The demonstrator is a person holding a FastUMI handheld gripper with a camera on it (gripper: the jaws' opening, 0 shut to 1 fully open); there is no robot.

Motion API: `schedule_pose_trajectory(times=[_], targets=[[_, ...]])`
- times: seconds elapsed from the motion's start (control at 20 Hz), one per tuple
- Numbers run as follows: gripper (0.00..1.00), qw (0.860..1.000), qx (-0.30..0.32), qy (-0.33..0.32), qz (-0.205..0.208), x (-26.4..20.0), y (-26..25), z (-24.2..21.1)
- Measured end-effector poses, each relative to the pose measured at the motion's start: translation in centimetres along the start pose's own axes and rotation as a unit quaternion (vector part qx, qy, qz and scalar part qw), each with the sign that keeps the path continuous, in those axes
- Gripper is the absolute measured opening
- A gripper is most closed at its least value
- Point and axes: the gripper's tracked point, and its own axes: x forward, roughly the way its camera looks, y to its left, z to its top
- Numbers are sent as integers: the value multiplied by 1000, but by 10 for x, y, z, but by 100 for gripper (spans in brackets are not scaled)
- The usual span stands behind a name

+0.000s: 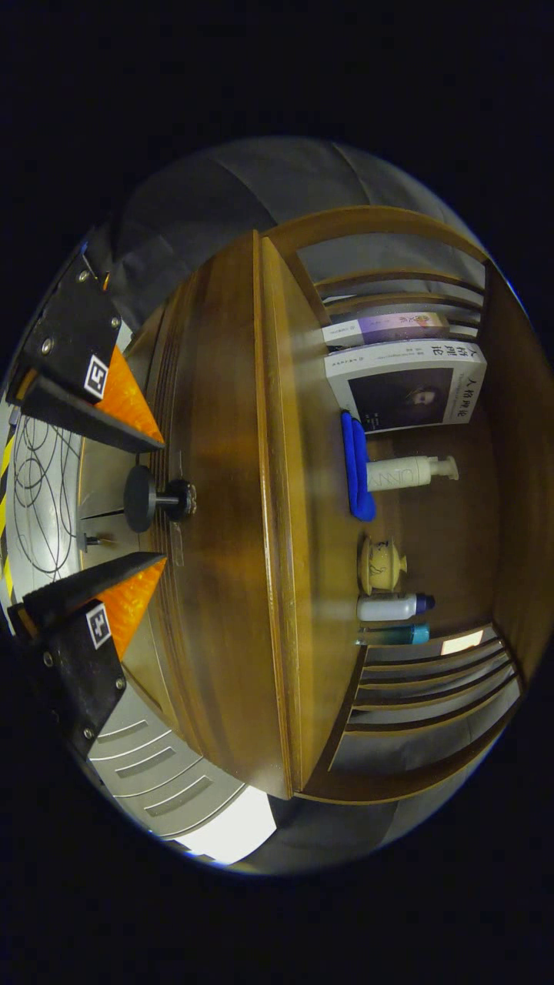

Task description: Pull open the drawer, take out the items inside it, and place them on the countertop above the cabinet.

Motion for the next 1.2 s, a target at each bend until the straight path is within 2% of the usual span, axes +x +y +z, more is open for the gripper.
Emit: schedule_pose_trajectory(times=[0.2, 0.4, 0.55, 0.65, 1.2], targets=[[46, 1000, 5, 10, 2, 3, -1, -2], [46, 999, 32, 9, 12, 0, 0, -2], [43, 1000, 13, 26, 2, -3, -1, -5], [41, 999, 24, 25, 1, -11, -1, -9], [41, 999, 24, 29, 7, -77, -2, -41]])
